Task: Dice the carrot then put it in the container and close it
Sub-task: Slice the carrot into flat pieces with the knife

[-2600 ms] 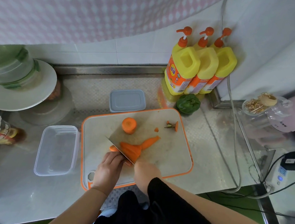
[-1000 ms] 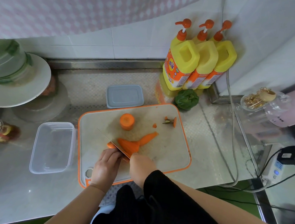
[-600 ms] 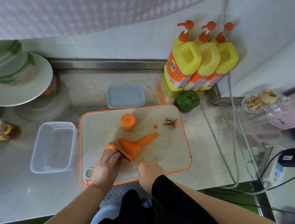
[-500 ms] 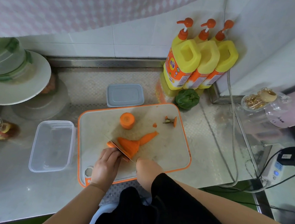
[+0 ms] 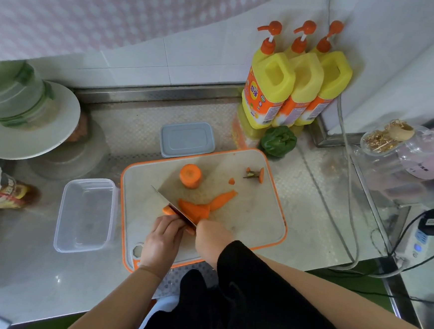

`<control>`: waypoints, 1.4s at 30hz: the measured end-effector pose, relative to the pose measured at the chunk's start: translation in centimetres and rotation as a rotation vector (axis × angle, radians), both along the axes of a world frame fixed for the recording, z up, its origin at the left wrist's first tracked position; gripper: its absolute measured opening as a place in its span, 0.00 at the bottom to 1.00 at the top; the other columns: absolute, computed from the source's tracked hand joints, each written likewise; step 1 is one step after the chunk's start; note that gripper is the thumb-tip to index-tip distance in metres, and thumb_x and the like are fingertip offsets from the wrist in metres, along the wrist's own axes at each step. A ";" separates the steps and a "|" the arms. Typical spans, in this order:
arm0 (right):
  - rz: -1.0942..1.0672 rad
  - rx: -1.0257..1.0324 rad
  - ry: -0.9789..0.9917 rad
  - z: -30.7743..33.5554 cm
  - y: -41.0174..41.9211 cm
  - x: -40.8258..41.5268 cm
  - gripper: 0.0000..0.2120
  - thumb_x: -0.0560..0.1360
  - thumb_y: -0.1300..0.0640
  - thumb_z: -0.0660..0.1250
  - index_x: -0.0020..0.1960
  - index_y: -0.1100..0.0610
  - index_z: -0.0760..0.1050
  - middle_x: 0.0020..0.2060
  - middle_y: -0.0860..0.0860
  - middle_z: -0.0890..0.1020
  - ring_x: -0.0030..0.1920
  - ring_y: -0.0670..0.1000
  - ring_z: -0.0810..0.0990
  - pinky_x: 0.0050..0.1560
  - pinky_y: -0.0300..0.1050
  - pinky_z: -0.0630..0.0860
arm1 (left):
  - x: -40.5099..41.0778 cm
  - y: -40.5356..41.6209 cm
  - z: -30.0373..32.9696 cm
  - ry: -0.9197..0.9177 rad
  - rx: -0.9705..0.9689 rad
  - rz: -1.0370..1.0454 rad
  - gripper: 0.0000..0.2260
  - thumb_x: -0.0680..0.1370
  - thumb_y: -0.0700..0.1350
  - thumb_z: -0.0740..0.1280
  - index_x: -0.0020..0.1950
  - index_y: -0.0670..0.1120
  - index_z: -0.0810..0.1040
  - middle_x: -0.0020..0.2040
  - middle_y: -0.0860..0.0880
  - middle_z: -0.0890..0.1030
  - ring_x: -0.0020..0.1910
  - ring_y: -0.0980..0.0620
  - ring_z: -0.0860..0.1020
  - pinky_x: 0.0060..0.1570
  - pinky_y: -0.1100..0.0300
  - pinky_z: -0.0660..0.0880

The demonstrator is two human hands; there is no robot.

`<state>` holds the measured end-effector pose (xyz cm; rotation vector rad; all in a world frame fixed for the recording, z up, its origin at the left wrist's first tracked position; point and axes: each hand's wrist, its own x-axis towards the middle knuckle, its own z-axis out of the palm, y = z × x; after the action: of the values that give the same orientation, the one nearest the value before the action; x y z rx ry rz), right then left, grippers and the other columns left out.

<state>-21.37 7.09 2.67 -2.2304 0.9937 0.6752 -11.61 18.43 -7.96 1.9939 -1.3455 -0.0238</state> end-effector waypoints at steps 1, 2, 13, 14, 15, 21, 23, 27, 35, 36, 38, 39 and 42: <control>-0.002 -0.001 -0.002 -0.1 -0.1 0.0 0.10 0.80 0.64 0.56 0.59 0.63 0.72 0.55 0.60 0.80 0.55 0.59 0.79 0.53 0.48 0.74 | 0.1 0.0 0.1 0.002 0.005 -0.003 0.14 0.81 0.47 0.61 0.48 0.40 0.83 0.47 0.45 0.81 0.49 0.48 0.76 0.52 0.61 0.73; 0.006 0.005 0.003 -0.1 -0.1 -0.2 0.10 0.80 0.64 0.56 0.59 0.63 0.72 0.55 0.60 0.79 0.55 0.59 0.79 0.53 0.48 0.74 | 0.2 0.0 0.2 0.004 0.011 -0.007 0.13 0.80 0.46 0.62 0.47 0.40 0.83 0.47 0.45 0.81 0.49 0.48 0.76 0.51 0.60 0.74; 0.005 0.028 0.029 -1.1 0.0 -3.4 0.18 0.81 0.57 0.56 0.69 0.61 0.62 0.57 0.57 0.79 0.57 0.57 0.78 0.56 0.48 0.73 | 0.1 0.2 0.3 -0.011 0.014 -0.030 0.16 0.84 0.50 0.57 0.50 0.42 0.80 0.47 0.46 0.80 0.49 0.47 0.76 0.48 0.57 0.75; -0.003 0.022 -0.004 -1.1 0.1 -3.5 0.20 0.81 0.55 0.56 0.71 0.61 0.59 0.55 0.57 0.80 0.55 0.57 0.79 0.55 0.48 0.74 | -0.1 0.2 0.4 -0.010 0.011 -0.026 0.14 0.83 0.50 0.57 0.52 0.43 0.77 0.47 0.45 0.79 0.49 0.47 0.76 0.47 0.56 0.76; -0.011 0.026 -0.038 -1.0 0.2 -3.6 0.21 0.81 0.54 0.56 0.71 0.60 0.57 0.53 0.57 0.80 0.53 0.57 0.80 0.53 0.49 0.74 | -0.2 0.2 0.5 -0.006 0.006 -0.015 0.11 0.83 0.49 0.57 0.53 0.44 0.74 0.47 0.45 0.79 0.48 0.47 0.75 0.44 0.55 0.77; 0.031 0.068 -0.214 -0.8 0.6 -3.9 0.18 0.81 0.52 0.56 0.69 0.53 0.58 0.39 0.55 0.79 0.43 0.58 0.80 0.40 0.47 0.70 | 0.1 0.2 0.4 -0.135 0.079 -0.087 0.17 0.78 0.43 0.61 0.66 0.45 0.70 0.49 0.43 0.80 0.47 0.42 0.77 0.37 0.50 0.81; 0.035 0.076 -0.219 -1.0 0.5 -4.0 0.16 0.81 0.50 0.56 0.67 0.53 0.60 0.37 0.51 0.75 0.42 0.58 0.79 0.39 0.46 0.68 | 0.3 0.3 0.5 -0.123 0.102 -0.084 0.16 0.78 0.44 0.61 0.66 0.47 0.71 0.48 0.43 0.80 0.47 0.43 0.77 0.36 0.49 0.81; -0.003 0.113 -0.150 -1.6 0.2 -4.2 0.20 0.80 0.42 0.55 0.65 0.54 0.64 0.48 0.51 0.80 0.50 0.56 0.80 0.44 0.46 0.70 | 0.2 0.2 0.7 -0.097 0.103 -0.090 0.16 0.78 0.44 0.61 0.66 0.47 0.72 0.48 0.43 0.80 0.47 0.43 0.76 0.38 0.49 0.81; -0.422 0.083 -0.203 -3.0 -2.2 -3.5 0.23 0.78 0.40 0.60 0.66 0.52 0.66 0.56 0.49 0.76 0.56 0.54 0.78 0.53 0.48 0.72 | 0.3 0.2 1.1 -0.074 0.127 -0.098 0.16 0.78 0.45 0.61 0.67 0.47 0.72 0.48 0.43 0.80 0.47 0.44 0.76 0.38 0.48 0.81; -0.415 0.117 -0.182 -3.3 -2.4 -3.2 0.21 0.77 0.42 0.63 0.64 0.54 0.68 0.56 0.50 0.77 0.56 0.54 0.78 0.54 0.48 0.73 | 0.3 0.2 1.2 -0.069 0.133 -0.099 0.16 0.78 0.45 0.61 0.67 0.47 0.72 0.48 0.43 0.80 0.47 0.43 0.76 0.38 0.48 0.81; -0.359 0.142 -0.156 -4.0 -2.4 -2.8 0.14 0.78 0.47 0.64 0.58 0.55 0.74 0.52 0.50 0.81 0.54 0.53 0.80 0.55 0.49 0.75 | 0.3 0.2 1.3 -0.056 0.138 -0.099 0.17 0.78 0.45 0.61 0.67 0.47 0.72 0.48 0.43 0.80 0.48 0.44 0.75 0.39 0.48 0.81; -0.341 0.137 -0.164 -4.3 -2.3 -2.6 0.12 0.78 0.49 0.64 0.56 0.55 0.76 0.50 0.51 0.82 0.53 0.53 0.80 0.55 0.49 0.76 | 0.3 0.2 1.3 -0.054 0.136 -0.097 0.17 0.78 0.45 0.61 0.67 0.48 0.72 0.48 0.44 0.80 0.48 0.45 0.75 0.38 0.48 0.81; -0.341 0.073 -0.241 -4.1 -2.3 -2.3 0.10 0.79 0.51 0.62 0.54 0.56 0.76 0.49 0.52 0.82 0.52 0.54 0.79 0.52 0.47 0.74 | 0.3 0.1 1.6 -0.051 0.138 -0.100 0.17 0.78 0.45 0.62 0.66 0.48 0.72 0.48 0.43 0.80 0.48 0.46 0.74 0.38 0.49 0.81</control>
<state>-23.69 4.80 -1.48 -1.9571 1.1654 0.2798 -11.31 18.52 -6.37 2.0514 -1.5112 -0.1154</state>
